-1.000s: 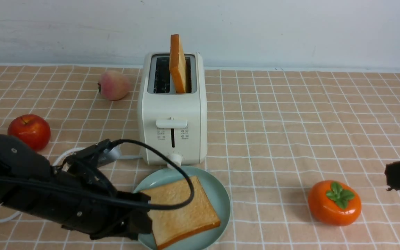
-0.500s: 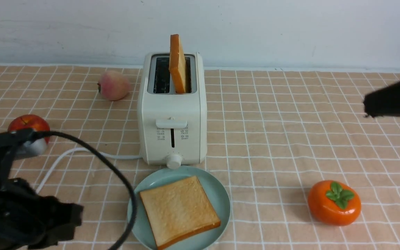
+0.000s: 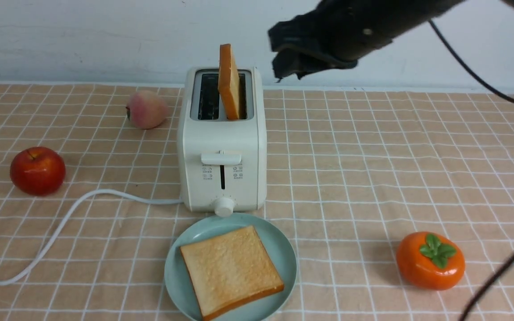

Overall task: Take toasted bread from bread machine on light coffee tablecloth place on plate.
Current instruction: 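Grasp the toast slice in the toaster and pull it up out of the slot with the right gripper, then place the held slice of bread on top of the slice on the plate with the right gripper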

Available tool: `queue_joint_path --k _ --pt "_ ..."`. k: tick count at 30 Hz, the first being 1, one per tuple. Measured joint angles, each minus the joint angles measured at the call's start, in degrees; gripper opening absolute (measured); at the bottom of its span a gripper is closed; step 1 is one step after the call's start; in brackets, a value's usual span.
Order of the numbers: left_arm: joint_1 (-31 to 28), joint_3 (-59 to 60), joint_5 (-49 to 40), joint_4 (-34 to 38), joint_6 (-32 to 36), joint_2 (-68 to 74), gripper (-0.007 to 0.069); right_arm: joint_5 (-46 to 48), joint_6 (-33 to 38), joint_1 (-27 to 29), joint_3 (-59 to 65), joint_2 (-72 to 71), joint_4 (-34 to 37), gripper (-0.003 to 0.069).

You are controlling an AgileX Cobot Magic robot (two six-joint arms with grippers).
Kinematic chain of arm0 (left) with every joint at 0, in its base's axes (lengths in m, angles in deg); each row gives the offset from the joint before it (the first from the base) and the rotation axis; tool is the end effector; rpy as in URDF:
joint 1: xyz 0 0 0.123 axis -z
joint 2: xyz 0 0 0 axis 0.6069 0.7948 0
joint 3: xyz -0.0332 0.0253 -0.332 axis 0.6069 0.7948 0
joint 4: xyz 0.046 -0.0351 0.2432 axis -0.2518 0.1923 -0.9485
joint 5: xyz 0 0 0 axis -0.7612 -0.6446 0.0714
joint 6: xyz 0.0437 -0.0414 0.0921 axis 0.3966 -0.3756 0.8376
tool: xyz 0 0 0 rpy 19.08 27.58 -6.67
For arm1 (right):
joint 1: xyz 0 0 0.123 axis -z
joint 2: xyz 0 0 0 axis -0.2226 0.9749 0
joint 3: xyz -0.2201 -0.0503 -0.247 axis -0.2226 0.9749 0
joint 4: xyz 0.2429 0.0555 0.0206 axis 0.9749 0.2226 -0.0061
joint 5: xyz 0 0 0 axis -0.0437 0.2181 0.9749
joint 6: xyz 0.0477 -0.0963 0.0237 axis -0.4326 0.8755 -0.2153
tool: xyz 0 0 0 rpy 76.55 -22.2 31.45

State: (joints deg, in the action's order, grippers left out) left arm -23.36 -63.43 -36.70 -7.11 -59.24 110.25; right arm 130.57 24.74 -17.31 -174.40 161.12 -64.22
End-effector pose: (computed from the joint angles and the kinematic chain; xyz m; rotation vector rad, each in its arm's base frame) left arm 0.0151 -0.0130 0.3519 -0.1176 2.0673 -0.4880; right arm 0.3828 0.2455 0.4374 -0.5206 2.2591 0.5613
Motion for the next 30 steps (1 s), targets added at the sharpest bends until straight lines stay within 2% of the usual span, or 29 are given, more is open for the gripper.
queue_joint_path --k 3,4,5,6,7,9,12,14,17,18,19,20,21,30 --pt "0.00 0.00 -2.16 -0.16 0.00 -0.92 -0.0014 2.07 -5.22 -2.39 -10.78 8.62 -5.56 0.0463" --pt "0.00 0.00 -2.26 -0.16 0.00 -0.97 -0.0014 2.24 -5.45 -2.52 -11.39 9.11 -5.77 0.0470" --pt "0.00 0.06 -3.12 -0.16 0.00 -0.97 -0.0014 2.83 -6.54 -3.44 -16.30 13.27 -7.25 0.0533" --pt "0.00 0.13 -3.09 -0.16 0.00 -0.97 -0.0014 2.80 -6.54 -3.44 -16.78 13.71 -7.25 0.0533" --pt "0.00 0.59 -3.18 -0.65 0.00 -0.97 -0.0014 2.82 -7.03 -4.04 -20.15 16.92 -7.92 0.0582" --pt "0.00 1.33 -3.23 -1.22 0.00 -0.97 -0.0014 2.16 -7.18 -4.35 -22.86 20.39 -8.55 0.0610" --pt "0.00 2.39 -3.65 -1.47 0.00 -0.97 -0.0014 -0.88 -7.22 -4.45 -24.59 23.67 -9.15 0.0611" --pt "0.00 3.03 -3.94 -1.51 0.00 -0.97 -0.0014 -2.88 -7.29 -4.45 -24.83 25.37 -9.42 0.0590" --pt "0.00 4.82 -4.25 -1.64 0.00 -0.97 -0.0014 -5.76 -7.34 -4.41 -24.84 27.14 -11.55 0.0402" --pt "0.00 4.89 -4.25 -1.64 0.00 -0.97 -0.0014 -5.76 -7.34 -4.41 -24.84 27.20 -12.04 0.0367" --pt "0.00 5.29 -4.25 -1.64 0.00 -0.97 -0.0014 -5.40 -7.34 -4.41 -24.84 26.71 -13.83 0.0206" --pt "0.00 5.42 -4.25 -1.64 0.00 -0.97 -0.0014 -4.21 -7.40 -4.41 -24.84 25.91 -15.50 0.0120" --pt "0.00 5.55 -4.25 -1.64 0.00 -0.97 -0.0014 -2.79 -7.43 -4.41 -24.84 24.71 -16.35 0.0091" --pt "0.00 5.66 -1.61 -2.04 0.00 -0.97 -0.0014 10.39 -4.56 -4.45 -25.36 4.44 -17.71 0.0108"
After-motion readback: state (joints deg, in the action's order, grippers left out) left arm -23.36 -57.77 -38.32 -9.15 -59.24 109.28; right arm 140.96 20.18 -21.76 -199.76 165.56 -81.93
